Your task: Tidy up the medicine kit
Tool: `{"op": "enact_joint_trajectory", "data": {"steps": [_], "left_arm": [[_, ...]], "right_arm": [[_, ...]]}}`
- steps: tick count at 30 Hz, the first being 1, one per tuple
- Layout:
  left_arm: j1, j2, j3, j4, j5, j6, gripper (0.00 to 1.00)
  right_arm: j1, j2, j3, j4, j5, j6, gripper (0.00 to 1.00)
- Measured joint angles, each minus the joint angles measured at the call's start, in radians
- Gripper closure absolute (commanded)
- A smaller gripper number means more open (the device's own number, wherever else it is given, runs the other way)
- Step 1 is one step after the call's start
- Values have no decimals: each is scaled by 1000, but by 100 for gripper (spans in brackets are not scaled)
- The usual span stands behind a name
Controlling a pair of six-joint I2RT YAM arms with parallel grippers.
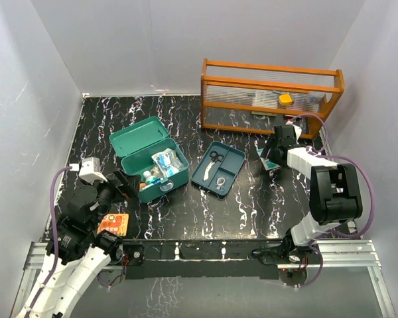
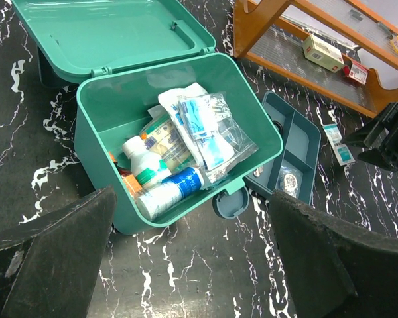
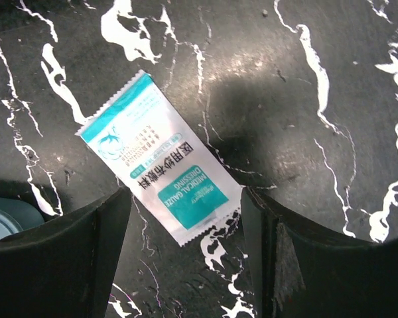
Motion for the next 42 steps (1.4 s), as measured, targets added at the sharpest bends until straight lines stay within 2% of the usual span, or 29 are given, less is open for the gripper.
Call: {"op": "enact_joint_trajectory", "data": {"steps": [11, 23, 42], "left_arm": [[0, 7, 0, 4, 16, 0, 1], [0, 6, 0, 8, 16, 0, 1], [0, 0, -1, 8, 11, 0, 1]], "right_arm": [[-32, 105, 71, 20, -106, -93, 40], [-30, 89, 61, -9, -185, 0, 60], [-20, 54, 51, -82, -120, 33, 61]]}}
